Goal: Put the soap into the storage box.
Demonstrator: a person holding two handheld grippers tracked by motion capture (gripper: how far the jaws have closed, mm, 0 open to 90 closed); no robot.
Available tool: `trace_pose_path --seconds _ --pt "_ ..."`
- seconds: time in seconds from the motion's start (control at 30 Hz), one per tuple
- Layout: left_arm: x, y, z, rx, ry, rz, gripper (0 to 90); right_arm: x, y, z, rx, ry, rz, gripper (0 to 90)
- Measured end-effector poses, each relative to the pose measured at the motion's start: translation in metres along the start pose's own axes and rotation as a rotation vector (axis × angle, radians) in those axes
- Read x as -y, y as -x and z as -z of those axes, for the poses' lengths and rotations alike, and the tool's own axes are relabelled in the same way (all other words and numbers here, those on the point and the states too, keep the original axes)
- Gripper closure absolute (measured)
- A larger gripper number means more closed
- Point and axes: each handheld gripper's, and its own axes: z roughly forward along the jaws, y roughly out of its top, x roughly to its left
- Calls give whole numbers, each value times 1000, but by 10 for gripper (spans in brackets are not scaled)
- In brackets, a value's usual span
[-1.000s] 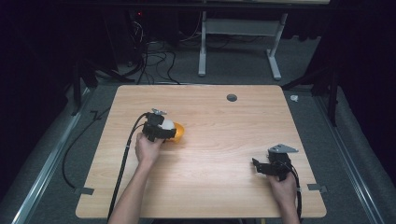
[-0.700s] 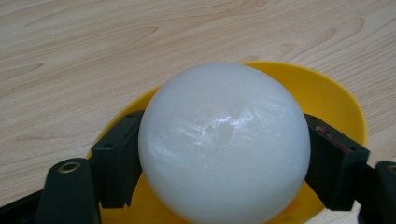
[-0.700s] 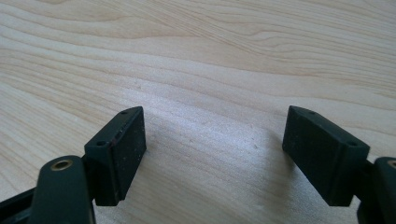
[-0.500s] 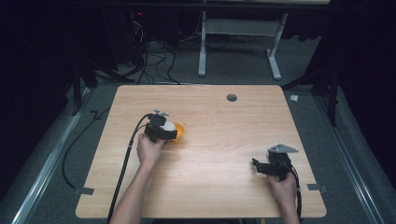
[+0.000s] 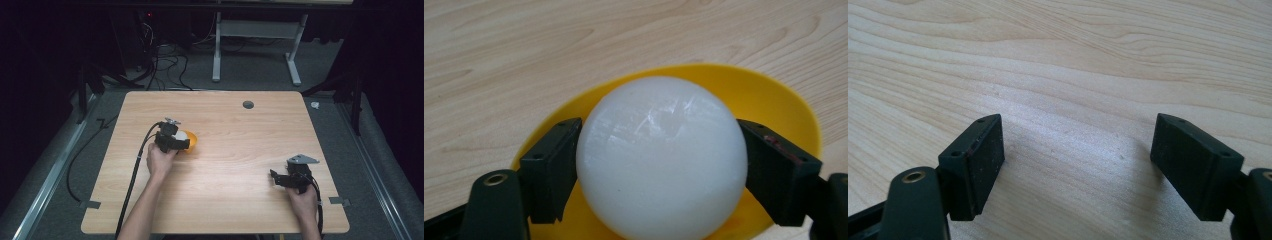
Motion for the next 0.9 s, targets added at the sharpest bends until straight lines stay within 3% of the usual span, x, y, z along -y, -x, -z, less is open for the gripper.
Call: trace_pose_path --seconds 0.23,0.5,0.77,0.9 --pt "-2 -3 10 25 15 11 200 0 0 0 0 0 0 223" --pt "-3 -4 25 24 51 8 198 0 0 0 0 0 1 223" --pt "1 -7 37 23 73 9 205 0 0 0 0 0 0 223" --pt "4 -8 44 42 87 13 208 0 0 0 0 0 0 223"
